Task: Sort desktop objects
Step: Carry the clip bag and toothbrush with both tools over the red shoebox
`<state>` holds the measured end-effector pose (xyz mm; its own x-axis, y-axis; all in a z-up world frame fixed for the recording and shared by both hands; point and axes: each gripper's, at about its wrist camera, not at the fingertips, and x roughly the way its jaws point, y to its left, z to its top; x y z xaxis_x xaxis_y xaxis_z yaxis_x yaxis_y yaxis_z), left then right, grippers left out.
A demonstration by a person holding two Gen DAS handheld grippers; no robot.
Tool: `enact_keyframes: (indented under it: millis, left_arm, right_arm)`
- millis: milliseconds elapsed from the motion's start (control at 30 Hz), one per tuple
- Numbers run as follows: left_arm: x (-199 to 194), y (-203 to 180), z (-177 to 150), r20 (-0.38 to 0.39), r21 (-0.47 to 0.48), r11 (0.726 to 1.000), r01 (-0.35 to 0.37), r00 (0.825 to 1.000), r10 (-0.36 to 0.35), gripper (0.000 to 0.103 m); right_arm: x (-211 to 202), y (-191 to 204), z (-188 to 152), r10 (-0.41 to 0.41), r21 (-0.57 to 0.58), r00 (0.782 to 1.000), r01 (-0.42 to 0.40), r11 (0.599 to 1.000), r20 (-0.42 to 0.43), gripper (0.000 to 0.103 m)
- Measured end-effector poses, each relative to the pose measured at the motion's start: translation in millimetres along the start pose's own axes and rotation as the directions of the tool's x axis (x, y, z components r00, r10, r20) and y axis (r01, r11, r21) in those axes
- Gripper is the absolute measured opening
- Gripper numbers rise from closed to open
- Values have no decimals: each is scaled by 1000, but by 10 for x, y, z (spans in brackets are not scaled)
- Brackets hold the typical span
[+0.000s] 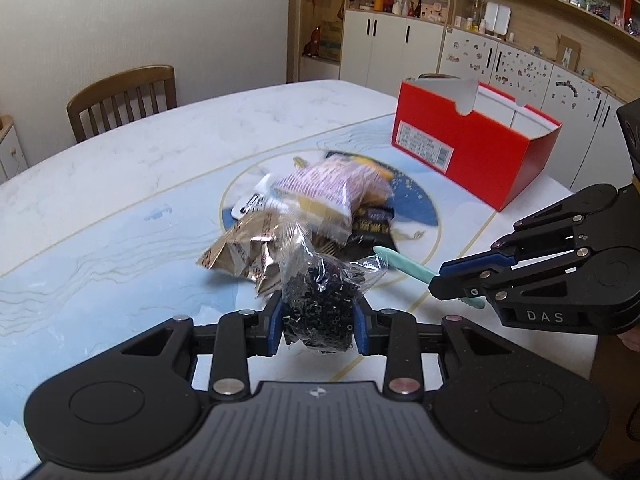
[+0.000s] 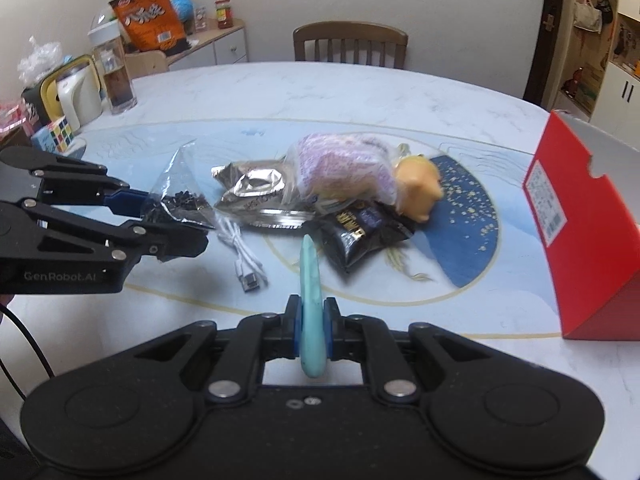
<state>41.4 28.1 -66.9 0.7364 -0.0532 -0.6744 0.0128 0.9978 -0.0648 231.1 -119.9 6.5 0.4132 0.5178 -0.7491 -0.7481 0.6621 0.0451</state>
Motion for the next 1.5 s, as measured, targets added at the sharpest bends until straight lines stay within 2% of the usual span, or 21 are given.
enact_keyframes:
  millis: [567,933,1500]
  left_arm:
    - [-412,-157,367,50,52,998,47,997,-50,33]
    - [-605,-298,687,111,94,993,70,991,-81,33]
    - [-407,-925,1274,100,111,981,159,980,-170,33]
  right_arm:
    - [-583,-188,99,-59,118,994,49,992,88,10]
    - [-1002,-380,68,-124,205,980,91,974,153,10]
    - [-1457,-1130,94,-201,281,960,143,949,192,10]
